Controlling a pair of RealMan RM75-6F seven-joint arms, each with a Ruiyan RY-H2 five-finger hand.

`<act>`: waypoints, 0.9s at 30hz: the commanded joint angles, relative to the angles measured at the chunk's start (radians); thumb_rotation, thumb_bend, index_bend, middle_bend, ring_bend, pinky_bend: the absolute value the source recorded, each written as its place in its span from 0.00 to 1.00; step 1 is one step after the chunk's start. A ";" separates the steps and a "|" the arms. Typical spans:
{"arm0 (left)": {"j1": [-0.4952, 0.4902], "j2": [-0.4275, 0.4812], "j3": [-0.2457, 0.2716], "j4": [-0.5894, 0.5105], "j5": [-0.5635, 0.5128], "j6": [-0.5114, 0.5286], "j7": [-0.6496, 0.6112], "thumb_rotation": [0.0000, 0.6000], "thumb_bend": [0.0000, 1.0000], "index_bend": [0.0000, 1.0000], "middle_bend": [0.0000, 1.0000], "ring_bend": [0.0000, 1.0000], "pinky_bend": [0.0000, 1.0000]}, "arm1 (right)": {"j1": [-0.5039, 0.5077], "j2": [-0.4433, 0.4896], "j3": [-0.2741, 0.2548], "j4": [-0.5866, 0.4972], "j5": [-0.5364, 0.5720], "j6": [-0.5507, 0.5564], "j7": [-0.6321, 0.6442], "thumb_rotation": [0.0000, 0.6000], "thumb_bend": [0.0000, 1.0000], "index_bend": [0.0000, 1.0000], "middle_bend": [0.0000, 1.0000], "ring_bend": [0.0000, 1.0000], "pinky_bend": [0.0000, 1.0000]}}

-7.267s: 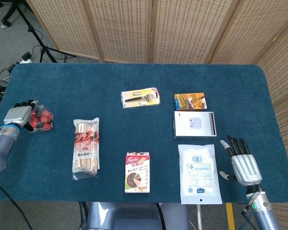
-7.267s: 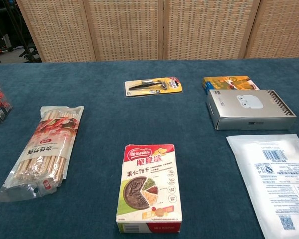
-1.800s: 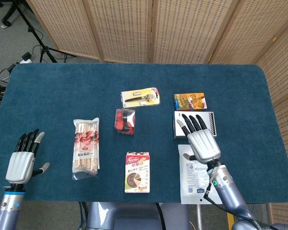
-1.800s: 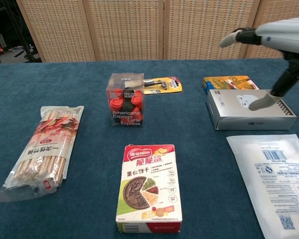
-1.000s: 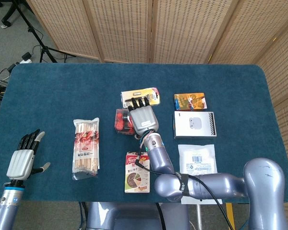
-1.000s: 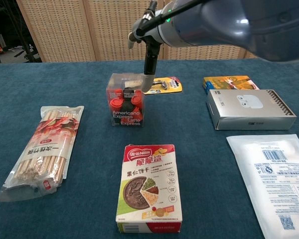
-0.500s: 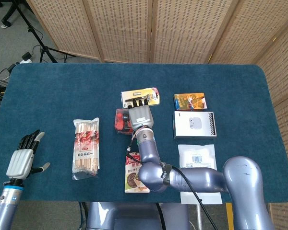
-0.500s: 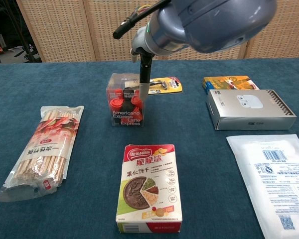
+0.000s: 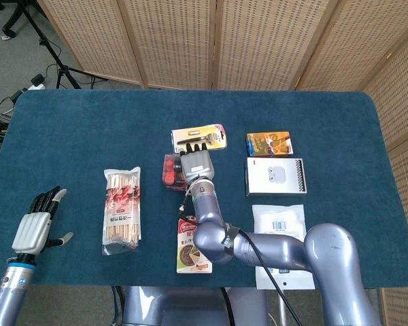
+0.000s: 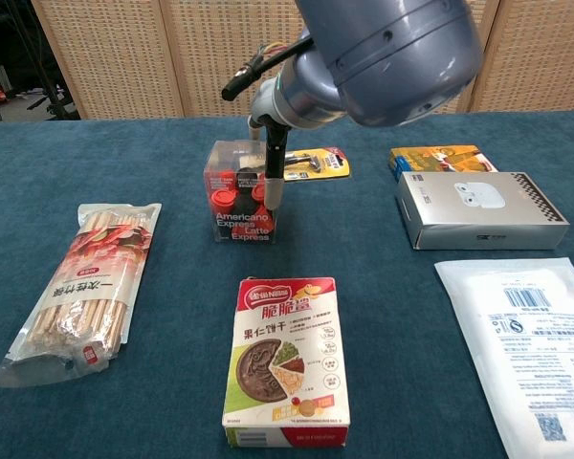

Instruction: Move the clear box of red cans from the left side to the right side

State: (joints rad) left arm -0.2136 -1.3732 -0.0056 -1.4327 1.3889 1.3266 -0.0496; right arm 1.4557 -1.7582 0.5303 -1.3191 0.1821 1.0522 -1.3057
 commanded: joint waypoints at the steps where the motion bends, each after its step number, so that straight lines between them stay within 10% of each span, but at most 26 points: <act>1: 0.000 0.001 -0.001 0.000 0.000 -0.003 -0.001 1.00 0.18 0.01 0.00 0.00 0.00 | -0.002 -0.011 -0.012 0.024 -0.001 -0.025 0.008 1.00 0.10 0.00 0.00 0.00 0.00; 9: 0.001 0.002 -0.006 0.000 0.000 -0.016 -0.006 1.00 0.18 0.01 0.00 0.00 0.00 | -0.002 -0.027 -0.047 0.067 -0.022 -0.049 0.012 1.00 0.13 0.02 0.00 0.00 0.03; 17: 0.000 0.007 -0.005 -0.009 0.003 -0.029 -0.010 1.00 0.18 0.01 0.00 0.00 0.00 | -0.004 -0.042 -0.072 0.065 -0.137 -0.007 0.069 1.00 0.16 0.40 0.27 0.22 0.36; 27: 0.002 0.014 -0.009 -0.020 0.006 -0.036 -0.016 1.00 0.18 0.01 0.00 0.00 0.00 | -0.014 -0.035 -0.086 0.031 -0.150 0.029 0.067 1.00 0.18 0.48 0.31 0.26 0.39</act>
State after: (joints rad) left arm -0.2121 -1.3589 -0.0143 -1.4524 1.3948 1.2903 -0.0657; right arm 1.4423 -1.7949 0.4443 -1.2858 0.0328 1.0786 -1.2382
